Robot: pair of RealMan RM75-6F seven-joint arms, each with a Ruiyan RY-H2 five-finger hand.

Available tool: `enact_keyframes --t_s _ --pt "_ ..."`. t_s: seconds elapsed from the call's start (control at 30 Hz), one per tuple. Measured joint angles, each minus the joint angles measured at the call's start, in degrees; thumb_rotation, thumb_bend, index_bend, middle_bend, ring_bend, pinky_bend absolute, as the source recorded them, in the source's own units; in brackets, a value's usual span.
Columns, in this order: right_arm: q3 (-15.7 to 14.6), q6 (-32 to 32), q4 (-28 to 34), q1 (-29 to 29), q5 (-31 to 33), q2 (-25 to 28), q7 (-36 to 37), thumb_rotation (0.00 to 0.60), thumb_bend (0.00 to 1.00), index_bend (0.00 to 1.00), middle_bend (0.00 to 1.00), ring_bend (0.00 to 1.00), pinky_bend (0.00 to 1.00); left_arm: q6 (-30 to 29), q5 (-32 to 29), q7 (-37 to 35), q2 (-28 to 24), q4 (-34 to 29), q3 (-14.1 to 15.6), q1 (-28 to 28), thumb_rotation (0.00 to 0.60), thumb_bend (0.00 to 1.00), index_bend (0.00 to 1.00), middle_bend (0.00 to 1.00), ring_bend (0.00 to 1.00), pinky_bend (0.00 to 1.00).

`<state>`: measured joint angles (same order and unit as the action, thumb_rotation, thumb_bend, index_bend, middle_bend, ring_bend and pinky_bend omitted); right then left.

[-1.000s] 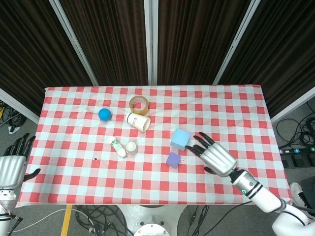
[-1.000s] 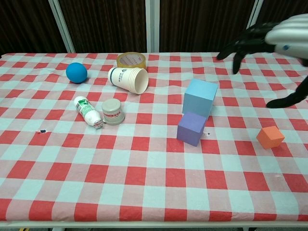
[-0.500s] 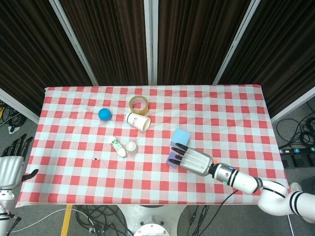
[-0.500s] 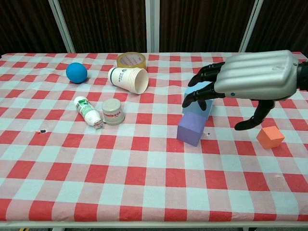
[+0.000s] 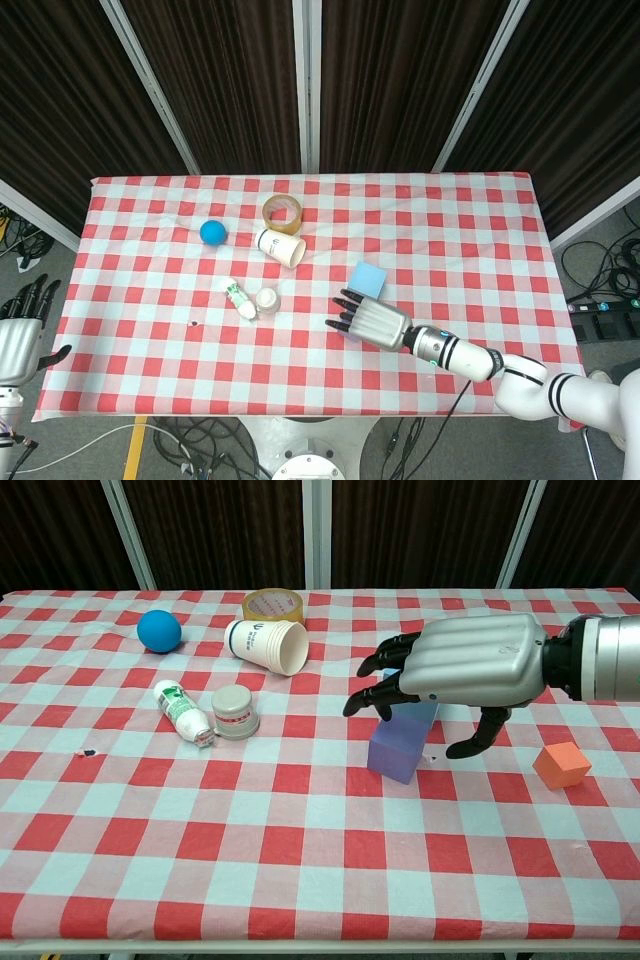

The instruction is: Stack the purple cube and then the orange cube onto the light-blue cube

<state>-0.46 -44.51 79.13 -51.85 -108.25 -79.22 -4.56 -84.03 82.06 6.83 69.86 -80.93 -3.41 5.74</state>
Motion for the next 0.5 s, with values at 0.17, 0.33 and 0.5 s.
enact_keyframes --t_s 0.17,0.33,0.5 --pt "-0.8 -0.6 -2.8 -1.3 -0.1 -1.7 0.7 0.600 0.14 0.10 0.28 0.06 0.10 0.2 -0.3 -0.1 0.1 0.5 -0.2 0.1 0.600 0.11 0.13 0.14 0.13 0.25" --pt "-1.8 -1.2 -5.0 -3.0 -0.4 -2.9 1.9 0.600 0.14 0.10 0.27 0.06 0.10 0.6 -0.7 0.1 0.5 1.2 -0.3 0.1 0.600 0.11 0.13 0.14 0.13 0.25" --pt "-2.9 -1.1 -6.4 -3.9 -0.1 -4.0 2.9 0.600 0.14 0.10 0.26 0.06 0.10 0.9 -1.0 -0.2 0.7 1.8 -0.3 0.2 0.600 0.11 0.13 0.14 0.13 0.25"
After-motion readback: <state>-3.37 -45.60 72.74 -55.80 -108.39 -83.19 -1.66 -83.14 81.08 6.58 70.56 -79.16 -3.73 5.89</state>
